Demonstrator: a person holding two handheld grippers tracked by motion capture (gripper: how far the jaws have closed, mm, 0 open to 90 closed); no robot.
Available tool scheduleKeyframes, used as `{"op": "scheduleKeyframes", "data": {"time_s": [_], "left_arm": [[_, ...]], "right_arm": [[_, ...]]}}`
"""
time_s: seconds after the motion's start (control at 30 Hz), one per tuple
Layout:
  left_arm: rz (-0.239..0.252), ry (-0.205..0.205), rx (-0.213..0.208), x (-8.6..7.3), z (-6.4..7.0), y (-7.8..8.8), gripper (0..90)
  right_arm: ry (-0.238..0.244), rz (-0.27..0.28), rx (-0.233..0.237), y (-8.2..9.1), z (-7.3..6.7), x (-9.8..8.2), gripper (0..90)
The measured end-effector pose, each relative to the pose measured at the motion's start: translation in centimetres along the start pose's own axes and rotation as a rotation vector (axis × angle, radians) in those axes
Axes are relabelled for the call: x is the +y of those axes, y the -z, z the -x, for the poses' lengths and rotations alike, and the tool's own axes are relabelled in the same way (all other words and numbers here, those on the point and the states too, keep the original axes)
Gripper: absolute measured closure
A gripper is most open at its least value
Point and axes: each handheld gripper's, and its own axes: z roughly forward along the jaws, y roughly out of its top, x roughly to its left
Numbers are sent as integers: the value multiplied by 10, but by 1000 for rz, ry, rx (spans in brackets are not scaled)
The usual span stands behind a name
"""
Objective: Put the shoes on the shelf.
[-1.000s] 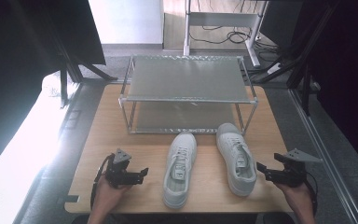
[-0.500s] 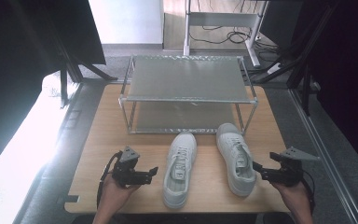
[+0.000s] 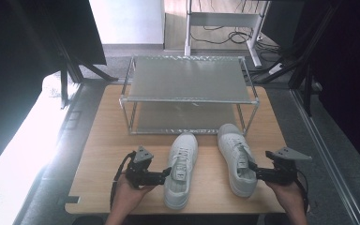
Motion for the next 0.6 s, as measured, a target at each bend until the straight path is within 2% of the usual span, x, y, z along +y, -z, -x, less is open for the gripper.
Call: {"op": "scheduleKeyframes", "data": {"time_s": [0.2,0.33,0.5,0.57,0.6], "left_arm": [[-9,-18,-1,1,10,-15,145],[4,-26,24,2,13,-22,203],[-17,-50,65,0,18,-35,239],[-22,-48,68,0,18,-37,261],[-18,-30,67,0,16,-39,275]], "right_arm": [[5,6,-11,-11,-4,3,277],[11,12,-21,-17,-5,4,345],[9,-18,-18,-27,-8,5,425],[2,-25,-32,-30,-7,7,455],[4,-41,-32,-31,-7,8,470]]}}
